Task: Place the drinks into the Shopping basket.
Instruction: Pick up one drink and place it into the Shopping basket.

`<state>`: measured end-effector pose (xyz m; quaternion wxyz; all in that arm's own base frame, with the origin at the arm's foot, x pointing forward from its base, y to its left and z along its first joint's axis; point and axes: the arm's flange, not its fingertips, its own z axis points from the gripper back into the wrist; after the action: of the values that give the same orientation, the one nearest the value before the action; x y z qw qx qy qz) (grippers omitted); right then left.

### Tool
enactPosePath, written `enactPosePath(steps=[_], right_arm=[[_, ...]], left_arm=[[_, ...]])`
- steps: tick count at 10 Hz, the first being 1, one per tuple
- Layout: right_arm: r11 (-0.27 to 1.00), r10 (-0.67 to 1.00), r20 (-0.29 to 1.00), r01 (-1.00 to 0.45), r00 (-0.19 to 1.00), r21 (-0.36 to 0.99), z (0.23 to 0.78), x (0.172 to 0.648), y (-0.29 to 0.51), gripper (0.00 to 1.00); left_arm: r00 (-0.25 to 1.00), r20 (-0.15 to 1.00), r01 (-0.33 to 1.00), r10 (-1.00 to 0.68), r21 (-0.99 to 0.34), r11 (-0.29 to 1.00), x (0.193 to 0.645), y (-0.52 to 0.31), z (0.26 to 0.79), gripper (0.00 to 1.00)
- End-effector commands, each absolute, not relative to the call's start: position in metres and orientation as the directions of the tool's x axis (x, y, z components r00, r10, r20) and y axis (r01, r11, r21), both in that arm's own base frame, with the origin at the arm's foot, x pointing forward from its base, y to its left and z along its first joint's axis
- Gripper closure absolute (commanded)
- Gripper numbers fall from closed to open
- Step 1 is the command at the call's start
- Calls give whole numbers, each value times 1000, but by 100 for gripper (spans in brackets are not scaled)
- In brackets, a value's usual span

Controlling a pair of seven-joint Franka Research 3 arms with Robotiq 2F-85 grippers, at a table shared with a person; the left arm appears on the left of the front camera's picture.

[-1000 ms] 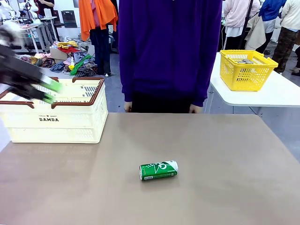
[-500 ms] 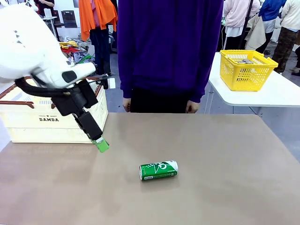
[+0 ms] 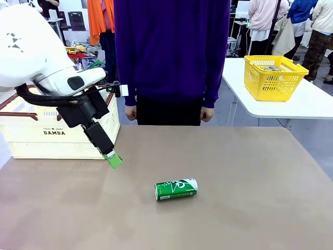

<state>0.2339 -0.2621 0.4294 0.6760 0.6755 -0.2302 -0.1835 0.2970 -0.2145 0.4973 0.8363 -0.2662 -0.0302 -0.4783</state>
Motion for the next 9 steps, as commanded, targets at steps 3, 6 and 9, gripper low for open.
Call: enactPosePath(steps=[3,6,9], right_arm=[[18,-557,72,-75,827,997,432,233,-264,0],[18,-557,72,-75,827,997,432,233,-264,0],[18,-557,72,-75,827,997,432,233,-264,0]], left_arm=[[804,251,592,-540,-429,682,337,-292,455,0],[742,157,656,-652,-370,658,357,-374,425,0],[703,100,693,-704,-321,646,377,-399,414,0]])
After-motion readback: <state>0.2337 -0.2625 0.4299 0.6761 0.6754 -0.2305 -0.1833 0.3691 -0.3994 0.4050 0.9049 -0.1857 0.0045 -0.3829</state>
